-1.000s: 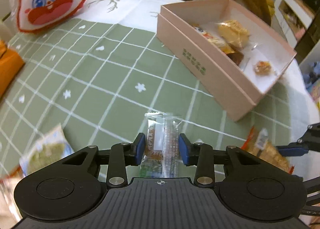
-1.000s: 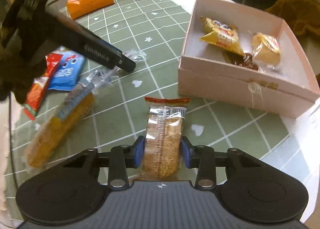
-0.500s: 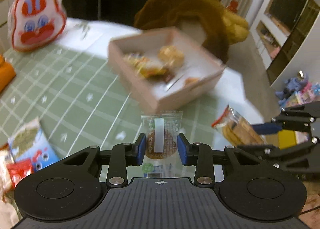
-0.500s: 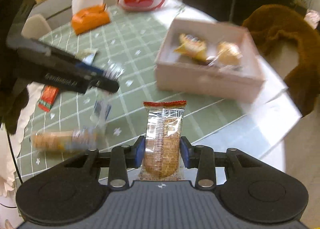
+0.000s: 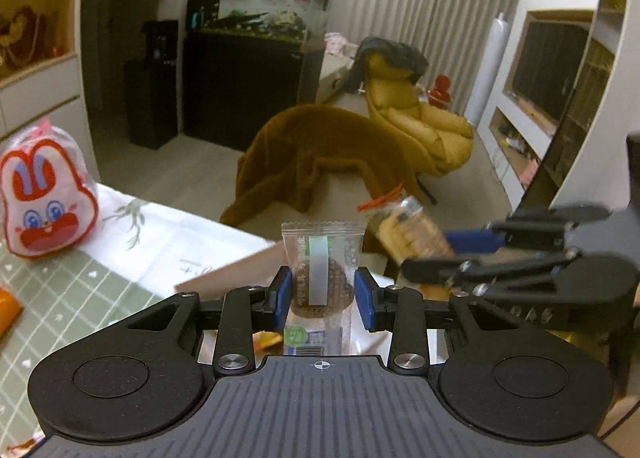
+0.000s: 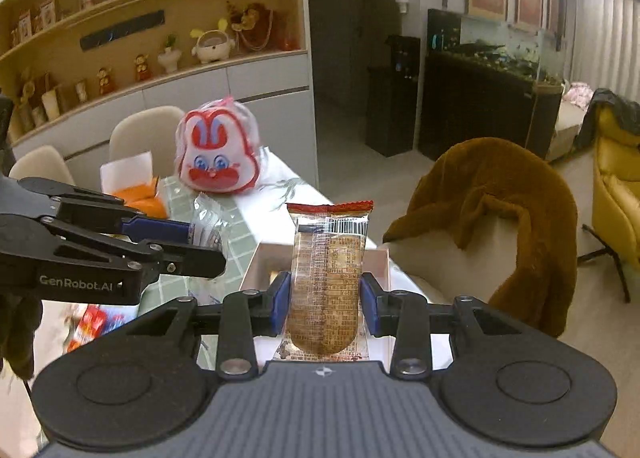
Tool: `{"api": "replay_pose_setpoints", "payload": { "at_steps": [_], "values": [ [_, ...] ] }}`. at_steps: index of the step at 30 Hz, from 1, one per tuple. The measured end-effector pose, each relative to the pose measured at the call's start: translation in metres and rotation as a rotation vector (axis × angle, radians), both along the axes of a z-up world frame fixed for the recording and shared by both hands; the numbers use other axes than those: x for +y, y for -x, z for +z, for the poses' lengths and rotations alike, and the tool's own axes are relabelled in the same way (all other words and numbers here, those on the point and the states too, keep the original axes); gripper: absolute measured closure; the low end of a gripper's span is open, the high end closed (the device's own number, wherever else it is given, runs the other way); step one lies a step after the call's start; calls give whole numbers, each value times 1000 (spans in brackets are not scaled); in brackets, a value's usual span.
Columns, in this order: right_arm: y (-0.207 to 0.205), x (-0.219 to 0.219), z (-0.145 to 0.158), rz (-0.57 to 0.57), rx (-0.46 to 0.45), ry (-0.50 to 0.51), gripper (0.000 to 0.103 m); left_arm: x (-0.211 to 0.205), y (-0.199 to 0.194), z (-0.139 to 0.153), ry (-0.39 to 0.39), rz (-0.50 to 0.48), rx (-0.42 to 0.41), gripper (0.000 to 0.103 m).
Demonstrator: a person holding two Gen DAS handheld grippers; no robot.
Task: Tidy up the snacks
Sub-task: 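Carry both held snacks over the pink box and open both grippers, then grasp the red spicy strip packet with the left gripper while right grasps the bread stick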
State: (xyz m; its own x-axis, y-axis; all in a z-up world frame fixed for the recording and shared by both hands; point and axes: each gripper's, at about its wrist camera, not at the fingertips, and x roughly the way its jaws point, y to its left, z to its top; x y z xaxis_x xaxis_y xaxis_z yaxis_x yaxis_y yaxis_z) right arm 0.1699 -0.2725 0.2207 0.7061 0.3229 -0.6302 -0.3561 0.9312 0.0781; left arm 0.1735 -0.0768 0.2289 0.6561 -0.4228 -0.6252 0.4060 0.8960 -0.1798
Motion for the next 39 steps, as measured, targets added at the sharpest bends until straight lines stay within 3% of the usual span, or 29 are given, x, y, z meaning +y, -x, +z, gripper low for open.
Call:
{"api": "replay_pose_setpoints", "payload": {
  "at_steps": [3,6,8,12,23,30,35,39],
  "values": [
    [-26,0,-10,16,41,-28,65,5,-39,-14,77,40,74,61],
    [-50,4,-27,6,91,-14,49,14,-71,-38,162,97,167,62],
    [-49,5,-34,-4,89,-7,37,19,-75,-47,149,132,173,62],
    [-49,5,-42,1,92,-3,32,42,-68,-58,117,158,206,62],
    [-29,50,-61,51,165,16,25,169,12,-89,50,369,261,62],
    [15,119,-94,197,253,68,24,247,64,-120,-74,628,279,62],
    [44,165,-121,280,324,96,24,282,91,-154,-33,722,328,62],
    [62,188,-132,320,371,101,24,286,100,-172,-2,694,337,62]
  ]
}}
